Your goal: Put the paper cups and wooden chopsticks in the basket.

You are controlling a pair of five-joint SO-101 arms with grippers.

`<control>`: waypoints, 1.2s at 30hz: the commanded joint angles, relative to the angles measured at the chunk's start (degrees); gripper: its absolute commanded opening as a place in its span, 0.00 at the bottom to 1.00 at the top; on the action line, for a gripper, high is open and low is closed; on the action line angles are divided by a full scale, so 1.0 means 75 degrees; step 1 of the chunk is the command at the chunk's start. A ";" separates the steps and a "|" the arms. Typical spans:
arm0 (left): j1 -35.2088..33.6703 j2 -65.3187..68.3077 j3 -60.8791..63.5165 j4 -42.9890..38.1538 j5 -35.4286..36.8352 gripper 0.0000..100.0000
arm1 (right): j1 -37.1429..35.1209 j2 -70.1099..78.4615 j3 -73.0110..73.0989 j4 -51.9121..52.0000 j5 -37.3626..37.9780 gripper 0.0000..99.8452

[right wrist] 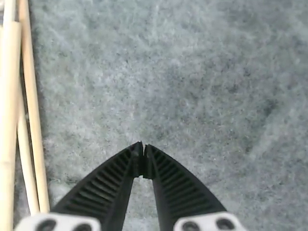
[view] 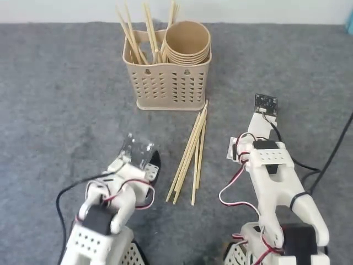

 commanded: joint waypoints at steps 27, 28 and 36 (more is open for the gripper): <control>0.1911 0.7654 -0.4577 -0.1196 0.0223 0.06 | 0.0205 -0.0393 -0.0035 -0.0088 0.0094 0.01; 0.1922 0.7959 -0.4753 -0.1196 0.0223 0.06 | 0.0311 -0.0393 -0.0059 -0.0111 0.0094 0.01; 0.1887 1.0327 -0.5855 -0.1207 0.0211 0.21 | 0.0557 -0.0358 -0.0070 -0.0322 0.0082 0.01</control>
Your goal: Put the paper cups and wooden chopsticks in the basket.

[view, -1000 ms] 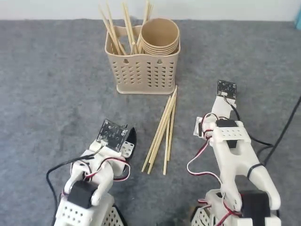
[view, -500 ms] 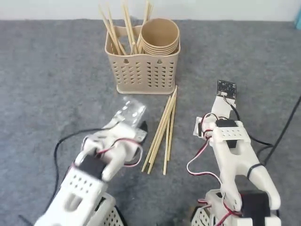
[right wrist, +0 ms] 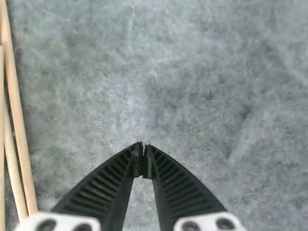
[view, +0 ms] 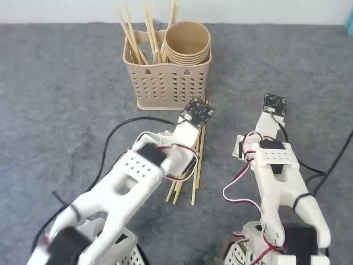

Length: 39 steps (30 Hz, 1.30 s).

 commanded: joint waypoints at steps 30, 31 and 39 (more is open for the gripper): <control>-0.0152 0.2719 -0.1553 -0.1149 0.0094 0.19 | 0.0006 -0.0358 -0.0059 -0.0123 0.0129 0.01; -0.0211 0.2848 -0.1705 -0.1090 0.0105 0.19 | 0.0006 -0.0358 -0.0059 -0.0123 0.0129 0.01; -0.0305 0.4525 -0.3663 0.0399 0.0105 0.16 | -0.0006 -0.0346 -0.0059 -0.0123 0.0129 0.01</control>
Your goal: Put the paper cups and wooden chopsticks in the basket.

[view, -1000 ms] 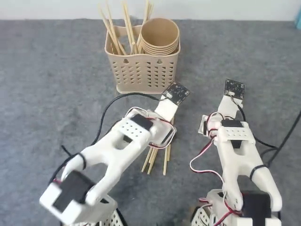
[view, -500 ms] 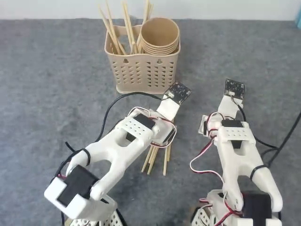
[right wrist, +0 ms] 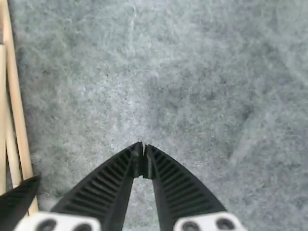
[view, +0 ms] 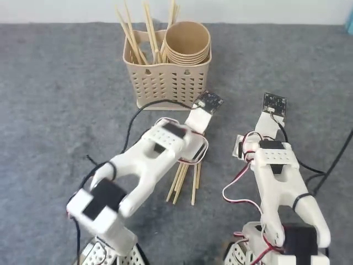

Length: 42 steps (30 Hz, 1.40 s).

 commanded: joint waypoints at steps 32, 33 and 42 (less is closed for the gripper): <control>0.0328 -0.4513 0.2280 0.0129 -0.0727 0.01 | -0.0135 -0.0322 -0.0059 -0.0334 0.0129 0.01; 0.0305 -0.4677 0.2585 -0.0223 -0.0727 0.01 | -0.0135 -0.0322 -0.0059 -0.0322 0.0129 0.01; -0.0903 -0.5509 0.4179 -0.2895 -0.0656 0.01 | -0.0475 -0.0346 -0.0012 0.0076 0.0082 0.01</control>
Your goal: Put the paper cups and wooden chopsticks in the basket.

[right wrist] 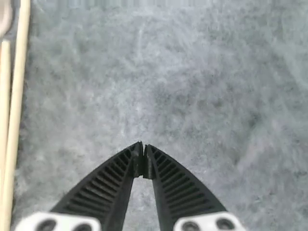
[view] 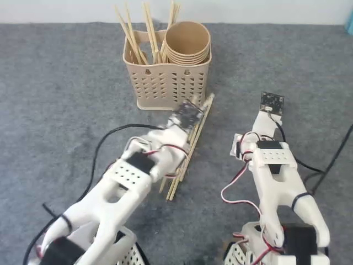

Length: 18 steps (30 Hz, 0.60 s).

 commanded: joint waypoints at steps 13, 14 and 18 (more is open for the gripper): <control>-0.1160 -0.1946 0.0838 -0.1172 0.0035 0.01 | -0.1307 -0.0393 -0.0574 0.0299 -0.0563 0.01; -0.1196 -0.2297 0.1014 -0.1172 0.0035 0.01 | -0.1436 -0.0393 -0.0621 0.0299 -0.0563 0.01; -0.1231 -0.4009 0.1834 -0.1160 0.0035 0.01 | -0.2057 -0.0393 -0.0914 0.0287 -0.0715 0.01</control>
